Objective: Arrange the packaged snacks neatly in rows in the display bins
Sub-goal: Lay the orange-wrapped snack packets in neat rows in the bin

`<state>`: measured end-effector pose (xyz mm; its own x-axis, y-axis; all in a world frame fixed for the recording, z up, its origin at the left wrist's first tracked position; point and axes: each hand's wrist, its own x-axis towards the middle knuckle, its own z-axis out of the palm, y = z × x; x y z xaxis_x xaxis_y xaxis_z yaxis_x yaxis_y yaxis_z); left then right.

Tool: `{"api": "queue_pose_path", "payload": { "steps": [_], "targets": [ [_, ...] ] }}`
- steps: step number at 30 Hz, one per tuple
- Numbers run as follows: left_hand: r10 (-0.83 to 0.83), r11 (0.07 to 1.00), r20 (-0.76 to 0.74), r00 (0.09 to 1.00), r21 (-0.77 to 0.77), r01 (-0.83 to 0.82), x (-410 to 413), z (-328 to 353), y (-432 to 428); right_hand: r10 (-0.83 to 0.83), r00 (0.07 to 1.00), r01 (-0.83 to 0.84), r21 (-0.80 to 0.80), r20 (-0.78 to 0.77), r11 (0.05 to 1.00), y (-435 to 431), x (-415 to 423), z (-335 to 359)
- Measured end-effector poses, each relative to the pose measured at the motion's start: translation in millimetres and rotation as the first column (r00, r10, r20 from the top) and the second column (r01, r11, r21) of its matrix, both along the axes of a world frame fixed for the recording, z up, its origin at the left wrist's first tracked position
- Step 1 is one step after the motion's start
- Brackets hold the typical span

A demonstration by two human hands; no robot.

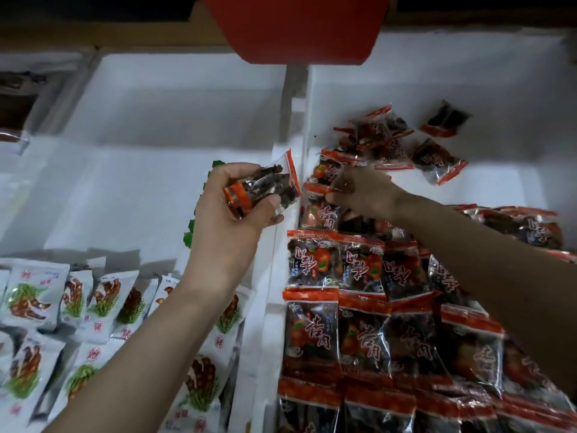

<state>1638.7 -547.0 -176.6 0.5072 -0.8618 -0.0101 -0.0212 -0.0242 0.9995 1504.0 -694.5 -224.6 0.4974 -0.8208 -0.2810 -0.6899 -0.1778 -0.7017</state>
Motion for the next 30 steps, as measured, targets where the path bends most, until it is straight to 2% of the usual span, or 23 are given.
{"api": "queue_pose_path", "payload": {
  "steps": [3,6,10,12,14,16,18,24,30],
  "targets": [
    [0.0,1.0,-0.014,1.0,0.003,0.001,1,-1,-1,0.061,0.998,-0.065,0.153,0.03,0.986,-5,2,-1],
    [0.004,1.0,-0.021,1.0,0.01,-0.003,2,-2,-1,0.13,0.991,-0.131,0.174,0.017,0.976,-9,0,1],
    [0.014,1.0,-0.036,0.999,0.023,-0.013,2,-6,-2,0.131,0.989,-0.142,0.227,0.061,0.964,-3,3,-5],
    [0.013,0.999,-0.034,0.999,0.035,-0.012,1,-7,-2,0.167,0.986,-0.169,0.144,0.026,0.975,0,3,-8],
    [0.002,0.999,-0.028,1.0,0.04,-0.001,0,-7,-4,0.173,0.982,-0.179,-0.075,-0.075,0.981,-1,-3,-9],
    [-0.01,0.999,-0.029,1.0,0.037,0.011,-1,-5,-7,0.079,0.994,-0.097,-0.283,-0.076,0.954,-5,-14,-6],
    [-0.02,0.999,-0.025,0.999,0.034,0.021,-3,-3,-10,-0.011,0.999,-0.009,-0.405,-0.047,0.914,-14,-27,-5],
    [-0.035,0.999,-0.022,0.999,0.034,0.036,-14,-2,-19,-0.067,0.95,-0.051,-0.364,-0.305,0.93,-34,-40,-19],
    [-0.039,0.998,-0.025,0.999,0.051,0.04,-22,-5,-23,-0.012,0.964,-0.077,-0.321,-0.266,0.944,-48,-31,-17]
  ]
}}
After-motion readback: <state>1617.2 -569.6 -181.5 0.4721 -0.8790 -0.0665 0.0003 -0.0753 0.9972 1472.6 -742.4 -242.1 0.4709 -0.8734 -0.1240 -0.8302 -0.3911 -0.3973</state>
